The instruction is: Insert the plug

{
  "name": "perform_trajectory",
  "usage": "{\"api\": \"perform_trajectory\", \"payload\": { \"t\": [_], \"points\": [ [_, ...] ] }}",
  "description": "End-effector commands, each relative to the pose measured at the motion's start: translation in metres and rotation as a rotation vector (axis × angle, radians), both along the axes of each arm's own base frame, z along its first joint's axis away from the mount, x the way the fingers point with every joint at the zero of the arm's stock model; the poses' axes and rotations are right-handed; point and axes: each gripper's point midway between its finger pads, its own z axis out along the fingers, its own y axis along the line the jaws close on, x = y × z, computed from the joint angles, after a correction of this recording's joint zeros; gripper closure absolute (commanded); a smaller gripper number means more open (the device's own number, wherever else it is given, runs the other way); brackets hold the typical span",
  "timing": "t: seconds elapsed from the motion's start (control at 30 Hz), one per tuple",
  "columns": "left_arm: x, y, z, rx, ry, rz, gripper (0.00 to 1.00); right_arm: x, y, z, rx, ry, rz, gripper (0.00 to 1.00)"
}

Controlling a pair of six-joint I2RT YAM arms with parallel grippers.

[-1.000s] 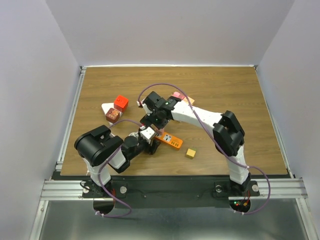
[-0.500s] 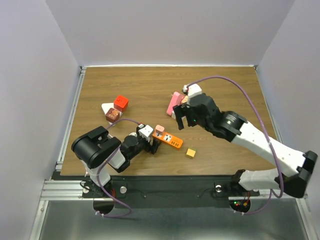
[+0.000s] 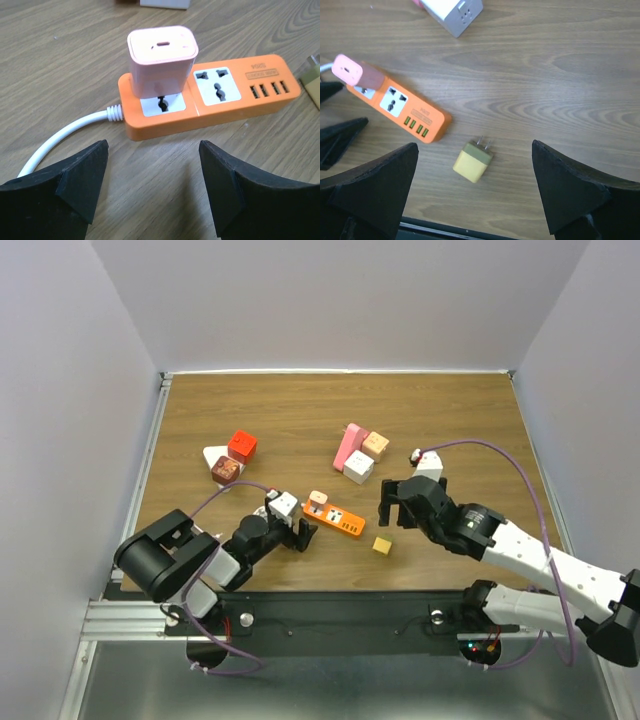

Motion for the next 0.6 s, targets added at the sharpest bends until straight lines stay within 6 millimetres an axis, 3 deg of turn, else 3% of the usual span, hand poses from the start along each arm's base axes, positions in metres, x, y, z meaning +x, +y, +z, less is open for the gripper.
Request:
{"api": "perform_trajectory", "payload": {
  "t": [0.0,0.17,0.2,0.4,0.57],
  "points": [
    [0.01,-0.017,0.098,-0.256,-0.294,-0.01,0.16,0.011,0.003,0.012,0.131,-0.072,-0.115,0.0],
    [0.006,-0.02,0.102,-0.242,-0.289,0.025,0.16,0.005,0.006,-0.032,0.106,0.035,-0.149,0.0],
    [0.005,-0.019,0.111,-0.26,-0.305,0.037,0.17,0.004,0.006,-0.044,0.087,0.056,-0.156,0.0],
    [-0.001,-0.019,0.117,-0.262,-0.289,0.033,0.16,0.004,0.015,-0.064,0.123,0.09,-0.17,0.01],
    [0.0,-0.018,0.115,-0.259,-0.284,0.041,0.16,-0.004,0.017,-0.093,0.166,0.138,-0.202,0.06]
  ]
}}
